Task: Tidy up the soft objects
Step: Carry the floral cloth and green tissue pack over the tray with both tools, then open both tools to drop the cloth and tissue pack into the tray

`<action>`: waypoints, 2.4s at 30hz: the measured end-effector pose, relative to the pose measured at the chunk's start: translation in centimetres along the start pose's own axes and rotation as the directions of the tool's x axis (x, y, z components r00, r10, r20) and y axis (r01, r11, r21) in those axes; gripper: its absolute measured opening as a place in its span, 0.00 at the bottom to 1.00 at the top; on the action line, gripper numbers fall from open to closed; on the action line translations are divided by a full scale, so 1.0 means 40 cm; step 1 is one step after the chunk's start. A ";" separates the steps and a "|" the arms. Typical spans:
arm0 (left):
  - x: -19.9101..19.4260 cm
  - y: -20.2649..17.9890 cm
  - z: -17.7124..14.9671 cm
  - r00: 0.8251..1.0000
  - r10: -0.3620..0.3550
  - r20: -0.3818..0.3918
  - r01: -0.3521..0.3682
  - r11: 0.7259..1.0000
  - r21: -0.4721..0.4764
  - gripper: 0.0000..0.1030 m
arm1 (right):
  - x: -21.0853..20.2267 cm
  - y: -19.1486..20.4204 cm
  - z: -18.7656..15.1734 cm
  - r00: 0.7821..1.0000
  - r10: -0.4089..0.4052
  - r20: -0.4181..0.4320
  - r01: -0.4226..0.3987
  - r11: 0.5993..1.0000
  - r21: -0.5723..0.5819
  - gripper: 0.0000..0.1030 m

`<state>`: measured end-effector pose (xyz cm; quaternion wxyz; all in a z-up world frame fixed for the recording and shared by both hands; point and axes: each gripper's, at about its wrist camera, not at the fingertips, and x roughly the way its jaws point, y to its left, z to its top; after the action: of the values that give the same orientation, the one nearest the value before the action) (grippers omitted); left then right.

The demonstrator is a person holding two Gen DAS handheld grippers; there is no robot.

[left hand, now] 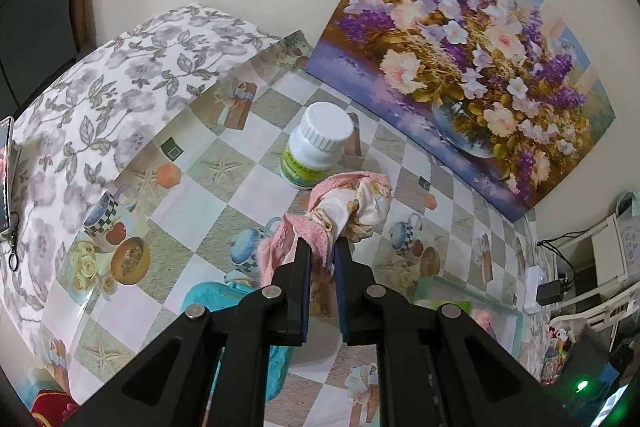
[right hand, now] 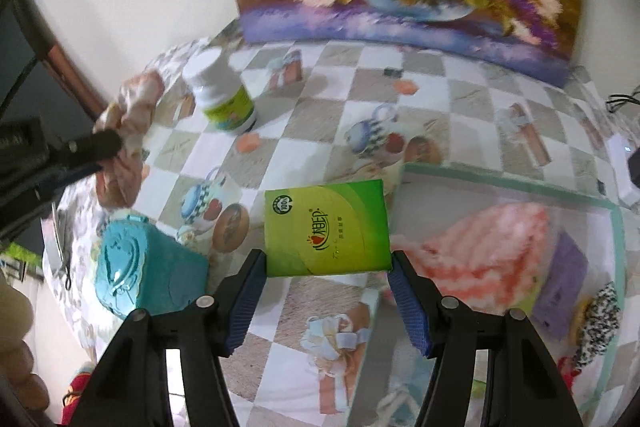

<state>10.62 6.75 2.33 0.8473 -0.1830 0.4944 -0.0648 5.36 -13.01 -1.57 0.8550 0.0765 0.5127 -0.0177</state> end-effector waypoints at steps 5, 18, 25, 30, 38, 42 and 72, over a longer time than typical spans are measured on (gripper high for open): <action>-0.011 -0.045 -0.014 1.000 -0.031 0.002 0.031 0.998 0.045 0.11 | -0.066 -0.094 0.016 0.995 -0.076 0.057 0.069 0.992 0.110 0.64; 0.023 -0.293 -0.159 0.987 -0.109 -0.122 0.143 0.935 0.324 0.11 | -0.151 -0.412 -0.050 0.977 -0.211 0.026 0.174 0.865 0.471 0.64; 0.074 -0.392 -0.267 0.963 -0.103 -0.250 0.206 0.879 0.430 0.11 | -0.140 -0.483 -0.096 0.972 -0.234 -0.031 0.214 0.820 0.531 0.64; 0.114 -0.414 -0.318 0.952 -0.064 -0.299 0.203 0.865 0.458 0.12 | -0.108 -0.490 -0.112 0.976 -0.205 -0.073 0.212 0.819 0.533 0.64; 0.177 -0.392 -0.335 0.932 -0.017 -0.361 0.179 0.888 0.423 0.12 | -0.042 -0.470 -0.127 0.973 -0.165 -0.161 0.224 0.843 0.490 0.64; 0.218 -0.388 -0.356 0.913 0.013 -0.408 0.172 0.895 0.412 0.12 | -0.006 -0.448 -0.135 0.966 -0.143 -0.215 0.228 0.864 0.448 0.64; 0.157 -0.370 -0.291 0.939 -0.019 -0.344 0.154 0.916 0.370 0.52 | -0.026 -0.414 -0.108 0.955 -0.220 -0.199 0.283 0.876 0.390 0.68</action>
<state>4.82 -11.63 -2.43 0.7669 -0.0183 0.5988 -0.2302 -0.73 -28.78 -4.51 0.7688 0.1895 0.5652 -0.2314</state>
